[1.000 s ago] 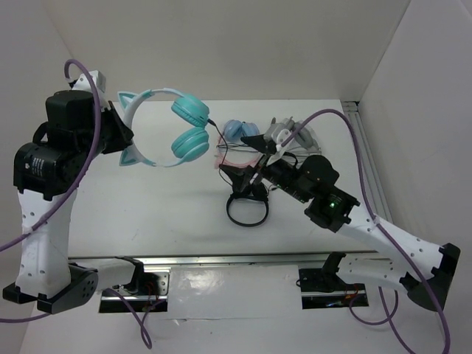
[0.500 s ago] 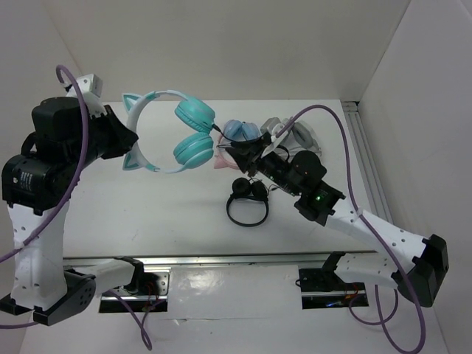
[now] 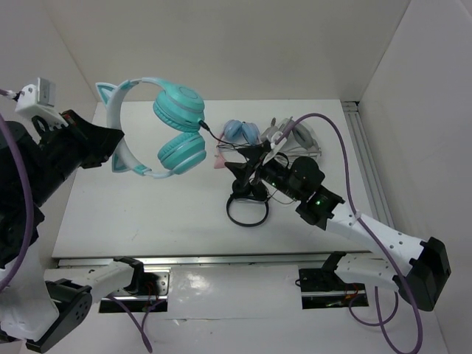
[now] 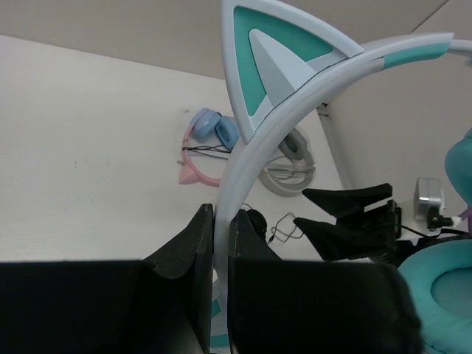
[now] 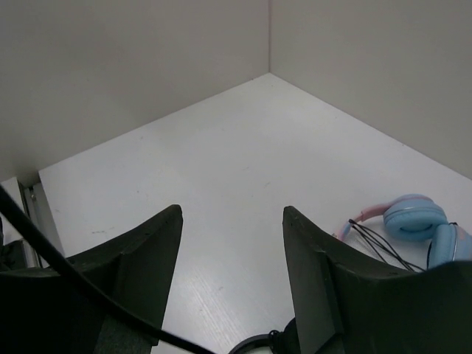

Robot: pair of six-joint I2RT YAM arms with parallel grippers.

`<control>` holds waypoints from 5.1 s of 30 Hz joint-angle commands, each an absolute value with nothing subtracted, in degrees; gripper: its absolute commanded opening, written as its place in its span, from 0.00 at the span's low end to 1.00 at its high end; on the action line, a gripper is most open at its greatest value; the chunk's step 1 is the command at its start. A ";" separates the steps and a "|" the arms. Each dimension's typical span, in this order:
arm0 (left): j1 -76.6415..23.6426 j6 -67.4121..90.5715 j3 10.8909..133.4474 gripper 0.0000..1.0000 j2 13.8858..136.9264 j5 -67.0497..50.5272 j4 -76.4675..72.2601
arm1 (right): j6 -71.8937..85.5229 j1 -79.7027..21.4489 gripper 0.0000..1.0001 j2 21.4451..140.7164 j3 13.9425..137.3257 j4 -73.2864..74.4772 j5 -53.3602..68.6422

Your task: Wrap the headphones

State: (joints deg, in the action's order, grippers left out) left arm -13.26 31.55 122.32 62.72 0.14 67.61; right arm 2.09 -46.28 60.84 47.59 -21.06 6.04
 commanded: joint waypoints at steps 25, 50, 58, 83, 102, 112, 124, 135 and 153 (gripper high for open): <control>-13.01 37.97 125.94 0.00 69.08 8.62 58.36 | 6.33 -41.84 0.13 58.27 38.42 -24.52 8.61; -13.01 44.47 129.55 0.00 59.77 -3.07 53.70 | 12.30 -41.84 0.08 51.85 31.73 -28.56 16.87; -13.01 44.47 125.87 0.00 59.77 0.17 51.69 | 13.97 -42.45 0.00 55.10 34.10 -24.80 13.28; -16.69 22.95 93.61 0.00 73.12 31.38 45.79 | 7.05 -78.22 0.00 58.80 72.13 30.59 -43.60; -52.46 1.41 82.88 0.00 68.91 12.06 45.70 | -10.28 -79.80 0.00 58.37 76.30 35.24 -63.44; -57.13 2.46 83.06 0.00 59.77 2.90 48.69 | -10.28 -76.55 0.00 54.67 72.95 31.64 -68.47; -57.13 5.88 91.48 0.00 53.01 3.25 50.89 | -8.88 -71.30 0.00 57.92 69.79 29.88 -66.38; -57.13 7.99 96.24 0.00 49.22 1.23 51.42 | -5.54 -64.26 0.00 62.23 70.49 27.69 -59.69; -57.13 22.67 92.12 0.00 45.79 -1.16 30.95 | -2.37 -55.37 0.01 56.53 55.56 5.39 -28.76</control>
State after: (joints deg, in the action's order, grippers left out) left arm -56.51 15.57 91.44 48.47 1.63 47.64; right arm -2.92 -56.99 59.96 58.83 14.35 -36.64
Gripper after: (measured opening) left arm 0.168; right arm 0.022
